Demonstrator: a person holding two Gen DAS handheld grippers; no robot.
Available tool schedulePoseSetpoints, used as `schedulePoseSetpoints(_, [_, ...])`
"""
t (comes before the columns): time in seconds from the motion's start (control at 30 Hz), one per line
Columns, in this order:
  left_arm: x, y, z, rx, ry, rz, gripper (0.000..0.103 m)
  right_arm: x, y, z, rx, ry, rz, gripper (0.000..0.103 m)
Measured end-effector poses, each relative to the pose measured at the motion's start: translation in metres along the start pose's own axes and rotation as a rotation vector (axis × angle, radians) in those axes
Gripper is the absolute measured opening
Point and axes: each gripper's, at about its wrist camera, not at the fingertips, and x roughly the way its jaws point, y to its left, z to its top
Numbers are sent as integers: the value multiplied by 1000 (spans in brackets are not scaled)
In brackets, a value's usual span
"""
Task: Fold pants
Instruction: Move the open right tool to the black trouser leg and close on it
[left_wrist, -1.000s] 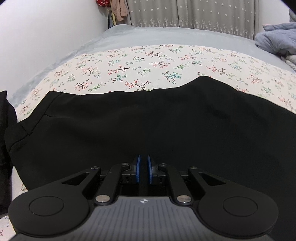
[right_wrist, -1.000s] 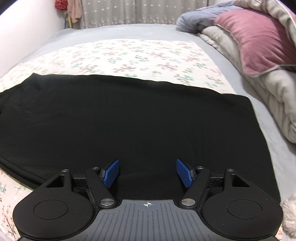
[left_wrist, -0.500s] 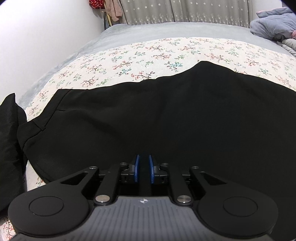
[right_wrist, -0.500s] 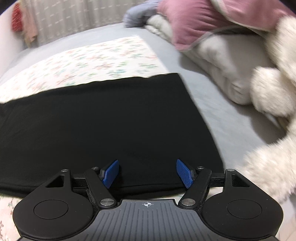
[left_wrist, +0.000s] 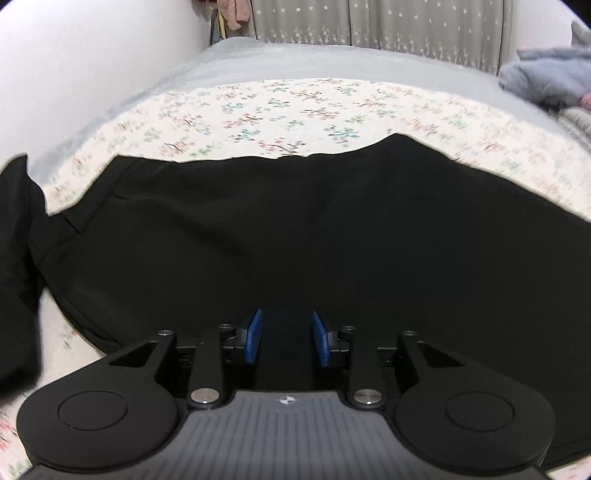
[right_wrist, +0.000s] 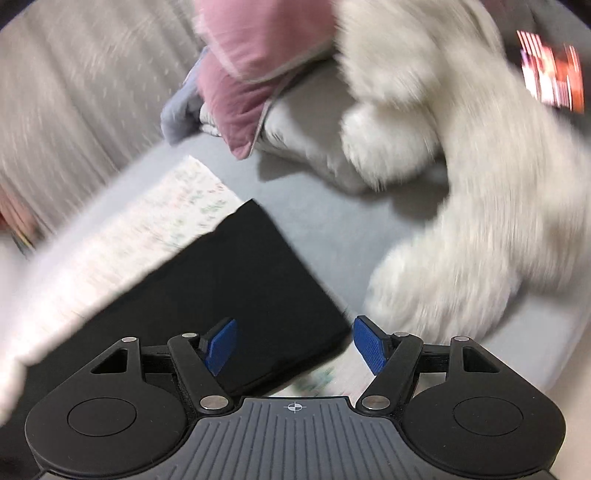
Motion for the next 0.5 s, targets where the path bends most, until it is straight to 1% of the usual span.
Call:
schedulePoseSetpoints(0.07, [-4, -6, 0, 1, -5, -30, 46, 2, -16, -2, 119, 44, 65, 70])
schedulePoseSetpoints(0.13, [-8, -17, -2, 20, -20, -48, 46, 7, -27, -6, 203, 83, 88, 70])
schedulePoseSetpoints(0.2, [-11, -27, -4, 37, -35, -71, 46, 9, -30, -11, 251, 97, 105, 70])
schedulePoseSetpoints(0.37, [-14, -56, -10, 107, -42, -102, 47, 16, -27, -19, 300, 71, 100, 70])
schedulePoseSetpoints(0.43, [-10, -64, -15, 133, -29, -88, 47, 18, -28, -20, 327, 51, 94, 69])
schedulePoseSetpoints(0.5, [-8, -69, -20, 158, -35, -65, 49, 19, -30, -23, 369, 27, 99, 69])
